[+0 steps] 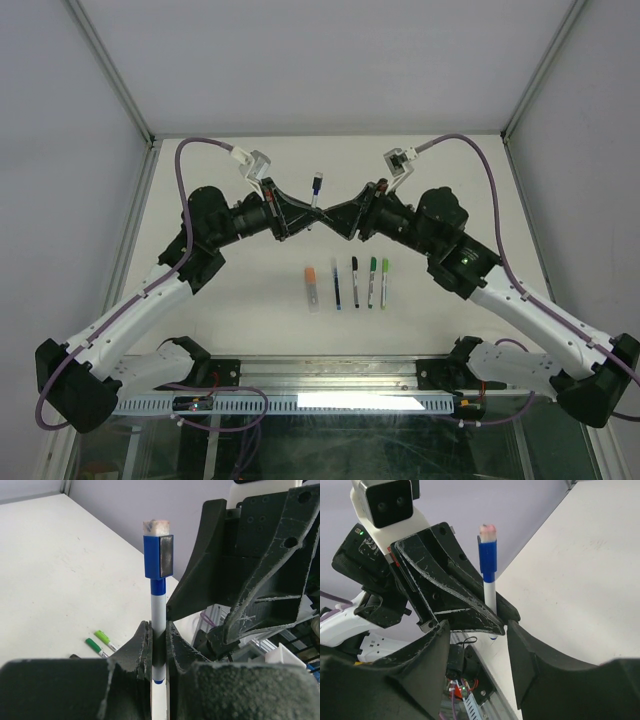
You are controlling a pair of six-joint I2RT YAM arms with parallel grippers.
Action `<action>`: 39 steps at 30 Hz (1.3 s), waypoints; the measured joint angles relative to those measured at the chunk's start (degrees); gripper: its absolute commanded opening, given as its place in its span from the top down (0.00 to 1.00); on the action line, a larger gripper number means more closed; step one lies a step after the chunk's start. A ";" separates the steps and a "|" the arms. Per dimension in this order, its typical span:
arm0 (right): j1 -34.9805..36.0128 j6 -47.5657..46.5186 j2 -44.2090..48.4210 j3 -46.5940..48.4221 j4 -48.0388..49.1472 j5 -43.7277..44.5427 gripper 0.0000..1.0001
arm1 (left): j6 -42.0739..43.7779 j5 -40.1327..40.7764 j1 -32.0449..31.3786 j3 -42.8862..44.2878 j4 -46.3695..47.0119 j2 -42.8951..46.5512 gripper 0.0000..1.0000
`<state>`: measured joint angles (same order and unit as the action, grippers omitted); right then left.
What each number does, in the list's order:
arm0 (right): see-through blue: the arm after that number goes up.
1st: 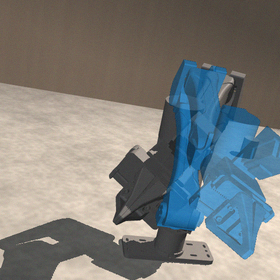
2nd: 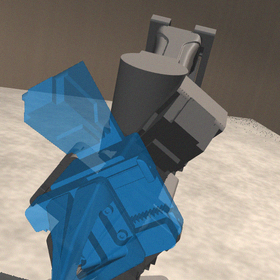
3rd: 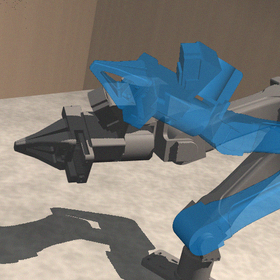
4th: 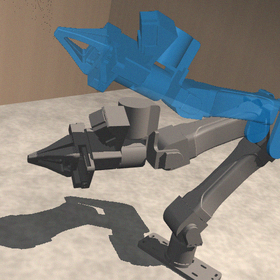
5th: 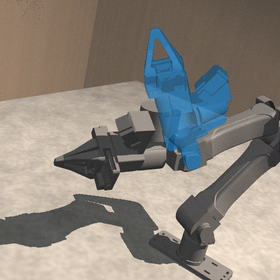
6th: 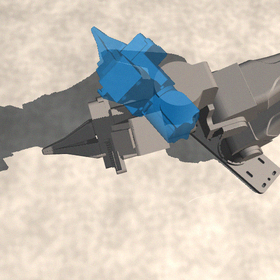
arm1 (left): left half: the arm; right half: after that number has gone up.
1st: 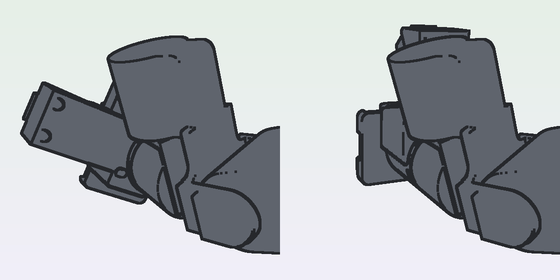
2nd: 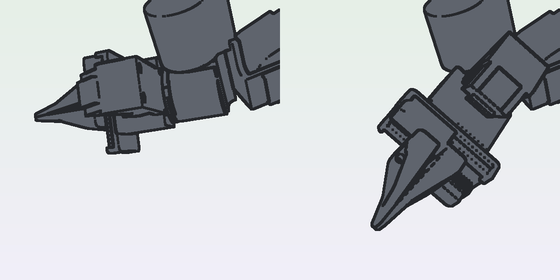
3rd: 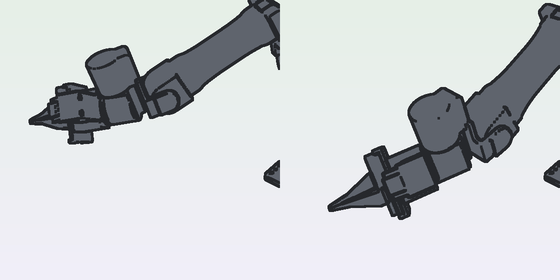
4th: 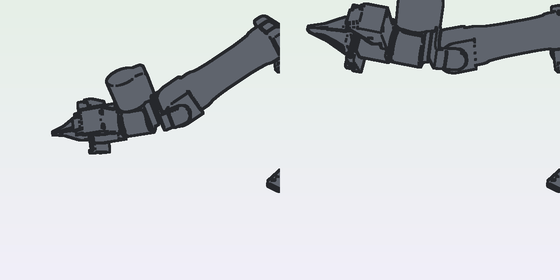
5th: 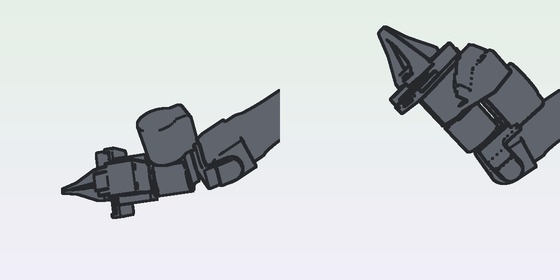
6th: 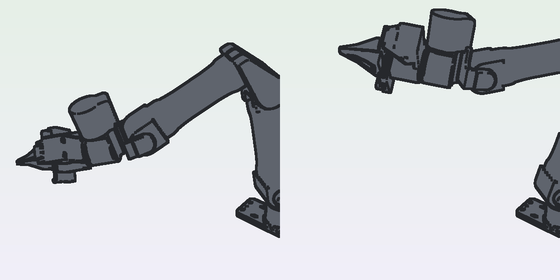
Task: Insert the pens into the pen caps
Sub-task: Insert the pen cap onto the pen.
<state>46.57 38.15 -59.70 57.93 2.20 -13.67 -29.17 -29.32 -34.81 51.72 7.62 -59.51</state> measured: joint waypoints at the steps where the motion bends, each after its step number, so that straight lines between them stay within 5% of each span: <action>1: 0.09 -0.31 0.61 0.00 -0.74 0.90 0.47 | 0.00 0.42 0.02 0.00 0.28 0.04 1.00; 20: 0.24 -4.26 -7.08 11.52 -5.05 9.92 0.43 | -0.02 0.70 0.02 0.00 1.11 0.07 1.00; 39: -0.26 -4.26 -9.94 13.77 -4.24 8.33 0.77 | -0.07 0.63 0.04 0.00 1.46 0.07 1.00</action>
<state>46.30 33.89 -69.65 71.70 -2.04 -5.34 -29.23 -28.69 -34.76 51.72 9.08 -59.44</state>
